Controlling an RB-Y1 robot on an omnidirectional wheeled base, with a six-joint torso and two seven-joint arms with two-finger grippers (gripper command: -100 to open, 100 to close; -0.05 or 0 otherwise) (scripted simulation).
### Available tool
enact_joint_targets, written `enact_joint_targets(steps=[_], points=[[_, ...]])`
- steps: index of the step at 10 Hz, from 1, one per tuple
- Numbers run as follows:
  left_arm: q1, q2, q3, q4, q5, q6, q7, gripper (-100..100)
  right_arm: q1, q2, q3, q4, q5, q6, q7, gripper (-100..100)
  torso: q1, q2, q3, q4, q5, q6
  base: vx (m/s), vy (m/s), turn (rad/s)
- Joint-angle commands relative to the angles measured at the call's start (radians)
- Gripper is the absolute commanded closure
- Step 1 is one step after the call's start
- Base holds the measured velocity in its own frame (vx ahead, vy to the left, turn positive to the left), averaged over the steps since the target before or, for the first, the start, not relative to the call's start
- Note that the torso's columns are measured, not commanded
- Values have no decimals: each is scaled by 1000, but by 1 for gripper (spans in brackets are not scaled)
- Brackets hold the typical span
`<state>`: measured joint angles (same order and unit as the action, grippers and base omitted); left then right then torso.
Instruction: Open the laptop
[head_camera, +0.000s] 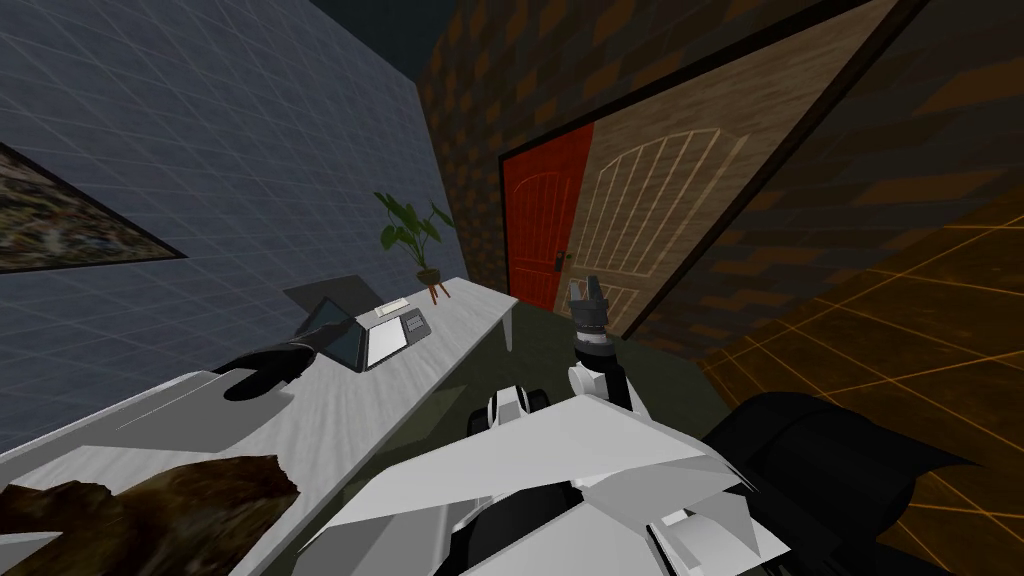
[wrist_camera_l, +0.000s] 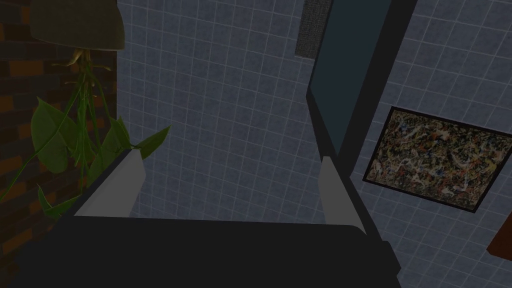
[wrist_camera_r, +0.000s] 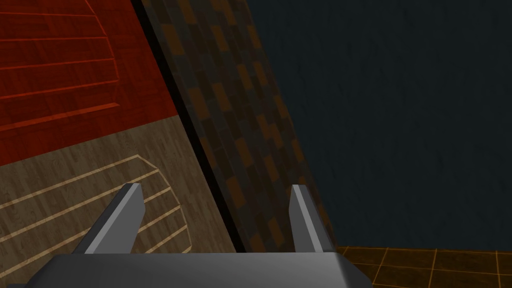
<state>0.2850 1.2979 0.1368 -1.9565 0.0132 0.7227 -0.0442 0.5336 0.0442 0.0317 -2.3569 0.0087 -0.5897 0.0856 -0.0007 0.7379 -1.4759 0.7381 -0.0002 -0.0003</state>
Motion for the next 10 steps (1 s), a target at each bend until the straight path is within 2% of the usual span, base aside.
enact_joint_targets(steps=[1, 2, 4, 5, 7, 8, 9, 10], points=[[0, 0, 0, 0, 0, 0, 0, 100, 0, 0, 0, 0, 0, 0, 0, 0, 0, 0, 0, 0, 0, 0, 0, 0, 0], [22, 19, -19, -5, -29, 23, -21, 100, 0, 0, 0, 0, 0, 0, 0, 0, 0, 0, 0, 0, 0, 0, 57, -60, -46], [44, 38, -38, -11, -57, 46, -42, 100, 0, 0, 0, 0, 0, 0, 0, 0, -4, -5, -3, -2, -1, 1, 114, -127, -36], [66, 58, -58, -16, -85, 68, -63, 100, 0, 0, 0, 0, 0, 0, 0, 0, -3, -3, -2, -1, -1, 1, 121, -139, -51], [88, 77, -77, -21, -114, 91, -83, 100, 0, 0, 0, 0, 0, 0, 0, 0, 1, 1, 0, 0, 0, 0, 100, -119, -34], [110, 96, -96, -27, -142, 114, -104, 100, 0, 0, 0, 0, 0, 0, 0, 0, 3, 2, 1, 1, 1, 0, 111, -112, -47], [104, 88, -80, -23, -125, 97, -90, 100, 0, 0, 0, 0, 0, 0, 0, 0, 2, 1, 0, 0, 1, 0, 54, -53, -7], [91, 85, -71, -1, -107, 81, -83, -100, 0, 0, 0, 0, 0, 0, 0, 0, 4, 3, 1, 1, 1, 0, -67, 73, -54]])
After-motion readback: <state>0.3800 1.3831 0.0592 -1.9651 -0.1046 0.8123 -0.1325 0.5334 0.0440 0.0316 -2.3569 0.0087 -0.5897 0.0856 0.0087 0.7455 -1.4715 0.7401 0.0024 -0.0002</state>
